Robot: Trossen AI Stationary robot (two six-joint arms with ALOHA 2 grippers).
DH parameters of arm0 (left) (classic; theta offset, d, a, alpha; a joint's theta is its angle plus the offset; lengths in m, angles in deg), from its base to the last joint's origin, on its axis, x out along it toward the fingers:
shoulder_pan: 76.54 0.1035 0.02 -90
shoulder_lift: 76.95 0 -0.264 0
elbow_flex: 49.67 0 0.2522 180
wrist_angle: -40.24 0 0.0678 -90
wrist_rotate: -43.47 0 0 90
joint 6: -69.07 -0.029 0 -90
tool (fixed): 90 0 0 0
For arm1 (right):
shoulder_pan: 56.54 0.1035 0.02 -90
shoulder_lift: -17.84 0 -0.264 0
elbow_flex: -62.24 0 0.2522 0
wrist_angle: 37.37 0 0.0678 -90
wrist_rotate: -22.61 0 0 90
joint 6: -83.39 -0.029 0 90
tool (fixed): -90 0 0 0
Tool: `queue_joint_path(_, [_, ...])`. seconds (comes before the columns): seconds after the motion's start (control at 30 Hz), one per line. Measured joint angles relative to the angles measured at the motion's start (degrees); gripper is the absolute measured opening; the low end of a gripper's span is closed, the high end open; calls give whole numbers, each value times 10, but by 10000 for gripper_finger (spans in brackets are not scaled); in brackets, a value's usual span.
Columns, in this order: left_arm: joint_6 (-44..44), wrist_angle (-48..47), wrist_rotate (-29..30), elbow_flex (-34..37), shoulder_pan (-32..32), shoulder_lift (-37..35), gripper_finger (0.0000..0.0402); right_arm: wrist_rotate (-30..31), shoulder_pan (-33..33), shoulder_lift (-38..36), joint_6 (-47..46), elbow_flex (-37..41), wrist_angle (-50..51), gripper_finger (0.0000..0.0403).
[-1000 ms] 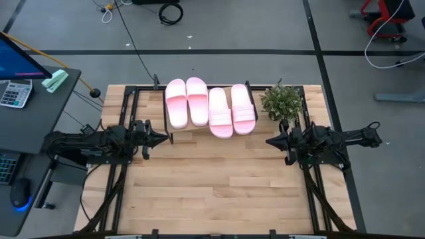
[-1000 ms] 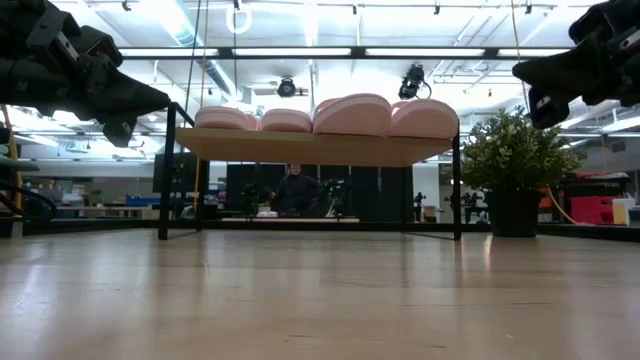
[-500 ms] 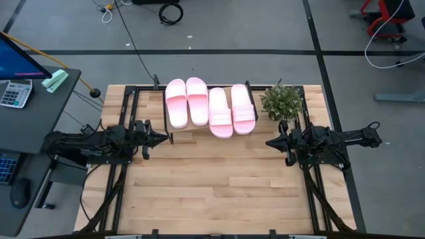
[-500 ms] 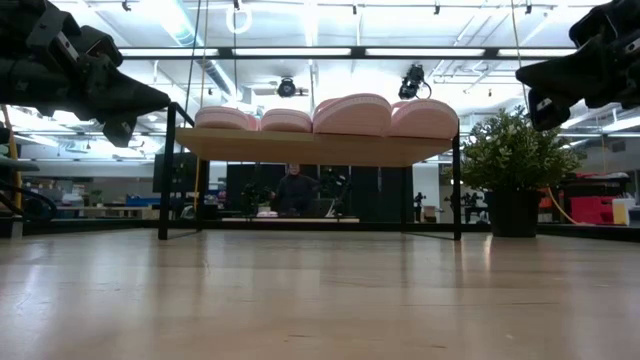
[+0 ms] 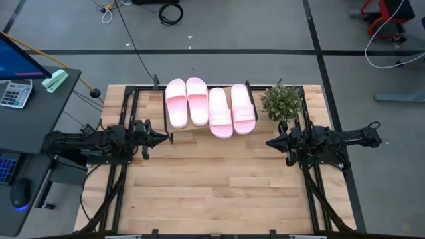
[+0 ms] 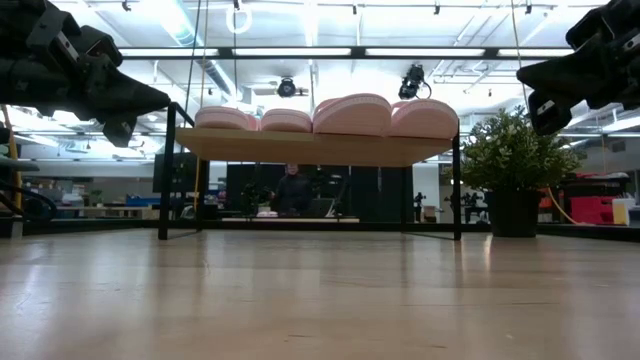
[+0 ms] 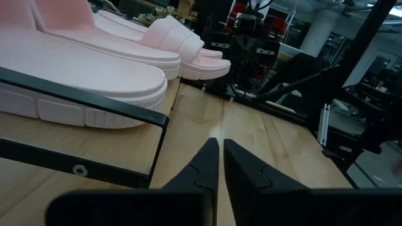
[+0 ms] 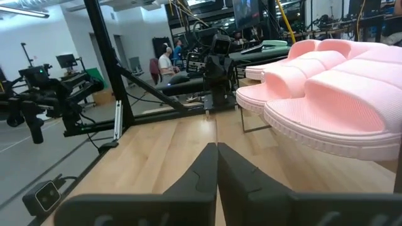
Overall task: Pick and place slides into the shelf
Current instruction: Return to Home Position
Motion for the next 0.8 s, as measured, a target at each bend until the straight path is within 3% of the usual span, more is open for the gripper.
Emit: queue_joint_path(0.8, [0, 0, 0, 0, 0, 0, 30, 0, 0, 0, 1, 0, 1, 16])
